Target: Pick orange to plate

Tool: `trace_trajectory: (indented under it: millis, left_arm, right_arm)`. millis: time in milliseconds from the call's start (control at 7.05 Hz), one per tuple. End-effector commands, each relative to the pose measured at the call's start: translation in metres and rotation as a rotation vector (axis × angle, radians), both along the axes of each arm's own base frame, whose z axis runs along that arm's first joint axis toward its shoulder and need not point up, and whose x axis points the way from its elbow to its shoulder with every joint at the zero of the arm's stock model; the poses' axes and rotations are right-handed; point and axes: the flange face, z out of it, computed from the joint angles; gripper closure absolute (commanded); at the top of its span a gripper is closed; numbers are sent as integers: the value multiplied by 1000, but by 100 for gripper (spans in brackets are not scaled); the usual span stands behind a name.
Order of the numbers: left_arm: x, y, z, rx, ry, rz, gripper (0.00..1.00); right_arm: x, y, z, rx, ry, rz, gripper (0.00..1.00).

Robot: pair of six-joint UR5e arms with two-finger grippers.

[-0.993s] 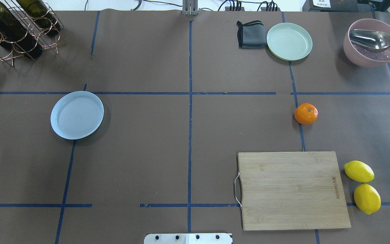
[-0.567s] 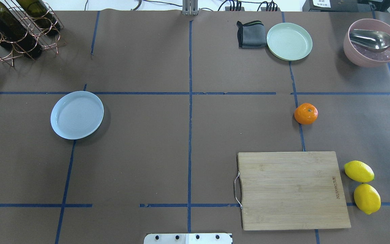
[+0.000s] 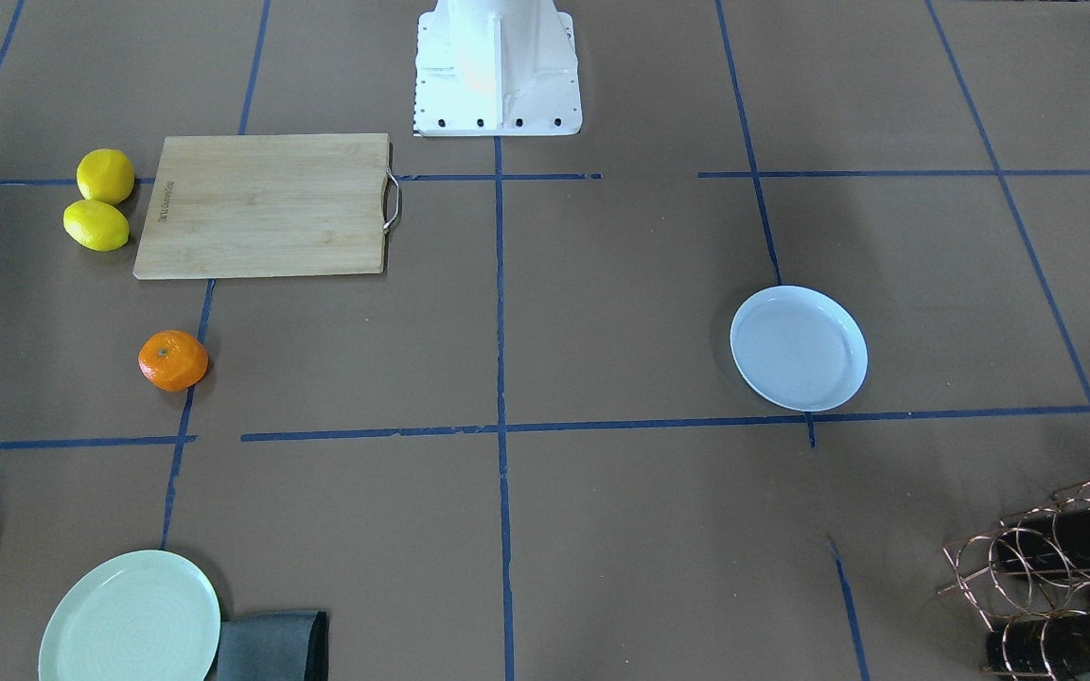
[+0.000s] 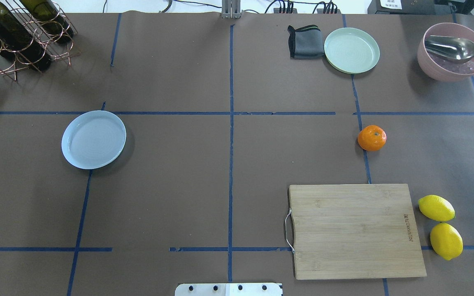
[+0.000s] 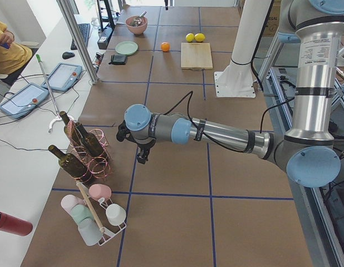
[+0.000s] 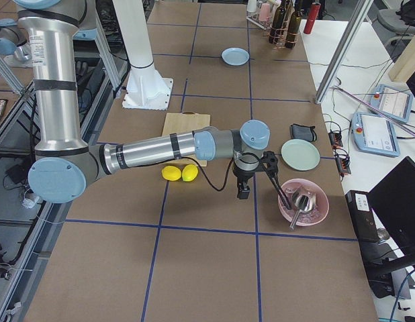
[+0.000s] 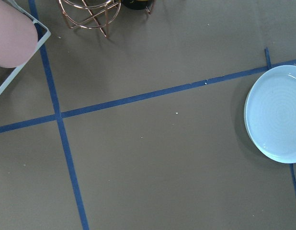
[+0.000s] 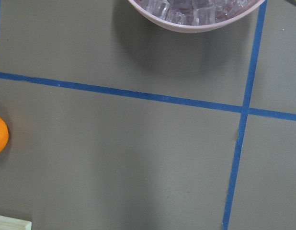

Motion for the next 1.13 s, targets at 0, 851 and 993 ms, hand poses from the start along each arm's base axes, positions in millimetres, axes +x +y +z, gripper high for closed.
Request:
trace_trajectory:
  millis: [0, 851, 993]
  left_arm:
    - [75, 0, -6, -39, 21, 49, 0]
    - [249, -24, -13, -222, -68, -96, 3]
    - [267, -31, -23, -247, -67, -108, 3]
  right_arm:
    - [-10, 0, -1, 5, 0, -22, 0]
    - [-22, -3, -11, 22, -5, -41, 0]
    - [-22, -4, -9, 16, -4, -41, 0]
